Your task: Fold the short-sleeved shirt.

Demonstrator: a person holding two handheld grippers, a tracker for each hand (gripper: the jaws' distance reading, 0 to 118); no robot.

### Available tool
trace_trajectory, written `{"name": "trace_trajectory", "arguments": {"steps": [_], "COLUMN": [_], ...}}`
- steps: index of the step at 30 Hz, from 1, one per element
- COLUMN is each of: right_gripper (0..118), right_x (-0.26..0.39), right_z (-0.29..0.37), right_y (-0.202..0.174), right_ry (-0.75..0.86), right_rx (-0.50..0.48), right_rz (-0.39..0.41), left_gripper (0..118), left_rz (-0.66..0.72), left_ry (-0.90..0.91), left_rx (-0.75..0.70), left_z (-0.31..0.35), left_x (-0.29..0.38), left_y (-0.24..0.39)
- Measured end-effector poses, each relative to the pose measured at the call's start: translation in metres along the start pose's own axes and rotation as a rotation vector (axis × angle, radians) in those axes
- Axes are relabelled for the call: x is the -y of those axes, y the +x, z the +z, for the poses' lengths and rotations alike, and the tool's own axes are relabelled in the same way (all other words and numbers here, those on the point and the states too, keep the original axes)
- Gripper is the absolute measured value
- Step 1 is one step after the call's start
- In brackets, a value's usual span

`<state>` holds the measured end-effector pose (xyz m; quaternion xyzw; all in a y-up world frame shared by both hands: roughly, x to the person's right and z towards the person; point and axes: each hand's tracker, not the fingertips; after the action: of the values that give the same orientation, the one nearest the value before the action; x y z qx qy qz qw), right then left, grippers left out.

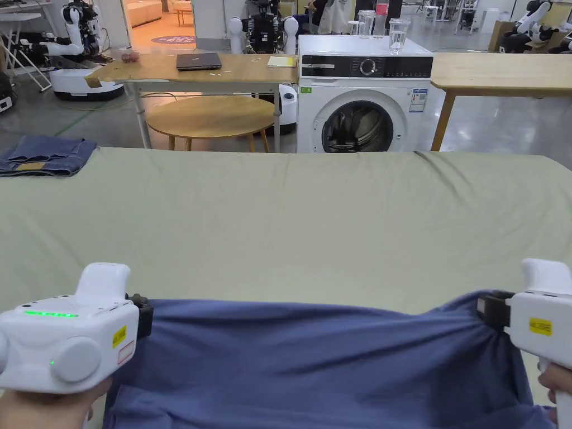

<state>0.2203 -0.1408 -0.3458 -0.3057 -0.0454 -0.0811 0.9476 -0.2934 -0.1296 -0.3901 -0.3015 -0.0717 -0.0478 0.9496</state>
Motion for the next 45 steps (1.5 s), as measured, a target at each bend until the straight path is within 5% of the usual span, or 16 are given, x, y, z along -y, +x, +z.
{"name": "trace_trajectory", "arguments": {"steps": [7,12,16,18,19,20,21,24,28,30,31,32,33,43,45], "right_gripper": [2,2,3,12,28,62,77,92,92,75,46,0,0,0,0], "right_x": [0.075,0.154,0.182,0.175,0.167,0.156,0.143,0.108,0.083,0.082,0.082,0.085,0.087,0.098,0.102], "right_z": [0.118,0.106,0.086,0.092,0.098,0.103,0.108,0.113,0.105,0.102,0.101,0.099,0.1,0.096,0.096], "right_y": [-0.006,-0.006,-0.008,-0.011,-0.015,-0.019,-0.026,-0.049,-0.08,-0.091,-0.093,-0.094,-0.093,-0.092,-0.096], "right_ry": [0.087,-0.057,-0.122,-0.089,-0.043,0.01,0.059,0.171,0.271,0.307,0.321,0.339,0.343,0.296,0.286], "right_rx": [-0.011,0.068,0.091,0.085,0.07,0.06,0.035,-0.024,-0.048,-0.037,-0.018,0.029,0.014,-0.009,-0.014], "right_rz": [0.13,0.222,0.206,0.182,0.169,0.161,0.15,0.132,0.13,0.122,0.133,0.145,0.137,0.152,0.162], "left_gripper": [0,0,0,36,66,101,109,112,111,105,84,27,0,6,89], "left_rz": [-0.008,0.008,0.015,0.035,0.035,0.032,0.031,0.011,0.019,-0.007,-0.036,-0.065,-0.065,0.095,0.191], "left_ry": [0.002,-0.176,-0.202,-0.155,-0.127,-0.088,-0.038,0.096,0.197,0.203,0.207,0.197,0.193,0.102,0.053], "left_rx": [0.049,0.023,0.001,-0.02,-0.038,-0.038,-0.022,-0.015,0.028,0.027,0.014,-0.008,-0.026,0.062,0.106], "left_z": [0.079,0.056,0.051,0.059,0.063,0.067,0.071,0.077,0.071,0.065,0.064,0.062,0.059,0.06,0.056], "left_x": [0.068,0.14,0.158,0.15,0.142,0.131,0.118,0.083,0.051,0.048,0.047,0.047,0.05,0.082,0.097], "left_y": [-0.019,-0.035,-0.022,-0.016,-0.013,-0.008,-0.002,0.021,0.052,0.063,0.067,0.071,0.071,0.013,-0.021]}}
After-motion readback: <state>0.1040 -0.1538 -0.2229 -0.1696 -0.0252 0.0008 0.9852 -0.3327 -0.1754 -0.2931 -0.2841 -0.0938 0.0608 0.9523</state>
